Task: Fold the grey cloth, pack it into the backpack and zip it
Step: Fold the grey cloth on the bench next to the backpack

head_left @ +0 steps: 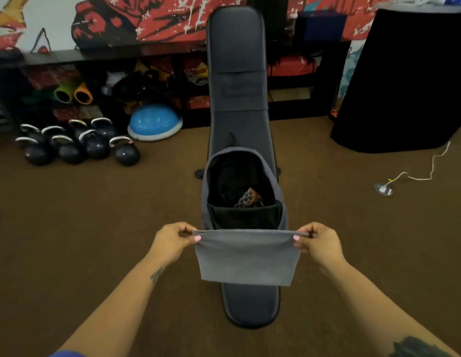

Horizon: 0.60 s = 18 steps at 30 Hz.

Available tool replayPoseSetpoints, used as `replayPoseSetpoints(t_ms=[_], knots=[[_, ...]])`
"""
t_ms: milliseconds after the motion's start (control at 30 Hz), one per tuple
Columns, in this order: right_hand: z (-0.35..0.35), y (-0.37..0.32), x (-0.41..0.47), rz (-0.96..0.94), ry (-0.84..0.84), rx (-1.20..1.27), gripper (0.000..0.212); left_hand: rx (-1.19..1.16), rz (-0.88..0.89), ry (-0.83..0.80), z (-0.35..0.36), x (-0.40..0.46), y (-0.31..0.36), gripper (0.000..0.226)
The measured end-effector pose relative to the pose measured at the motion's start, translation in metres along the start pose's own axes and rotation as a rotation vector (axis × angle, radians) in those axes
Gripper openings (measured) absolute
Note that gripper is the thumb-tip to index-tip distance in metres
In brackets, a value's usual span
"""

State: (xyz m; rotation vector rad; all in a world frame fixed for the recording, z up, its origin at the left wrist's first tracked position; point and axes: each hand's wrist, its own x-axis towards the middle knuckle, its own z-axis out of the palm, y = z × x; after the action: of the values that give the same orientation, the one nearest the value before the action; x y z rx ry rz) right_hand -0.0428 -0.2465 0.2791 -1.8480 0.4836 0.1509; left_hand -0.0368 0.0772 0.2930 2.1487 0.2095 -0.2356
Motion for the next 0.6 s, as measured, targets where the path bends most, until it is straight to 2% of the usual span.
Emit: replayPoseSetpoints(t_ms=[167, 400, 500, 600], knots=[[0.017, 0.042, 0.031, -0.013, 0.038, -0.079, 0.008, -0.052, -0.061, 0.008, 0.045, 0.022, -0.041, 0.005], [0.021, 0.100, 0.039, -0.097, -0.032, -0.209, 0.013, -0.174, -0.136, 0.030, 0.086, 0.003, -0.097, 0.011], [0.028, 0.149, 0.035, -0.017, -0.112, -0.312, 0.014, -0.181, -0.240, -0.001, 0.114, -0.010, -0.140, 0.017], [0.036, 0.195, 0.031, 0.083, -0.179, -0.377, 0.016, -0.134, -0.316, -0.049, 0.145, -0.020, -0.185, 0.033]])
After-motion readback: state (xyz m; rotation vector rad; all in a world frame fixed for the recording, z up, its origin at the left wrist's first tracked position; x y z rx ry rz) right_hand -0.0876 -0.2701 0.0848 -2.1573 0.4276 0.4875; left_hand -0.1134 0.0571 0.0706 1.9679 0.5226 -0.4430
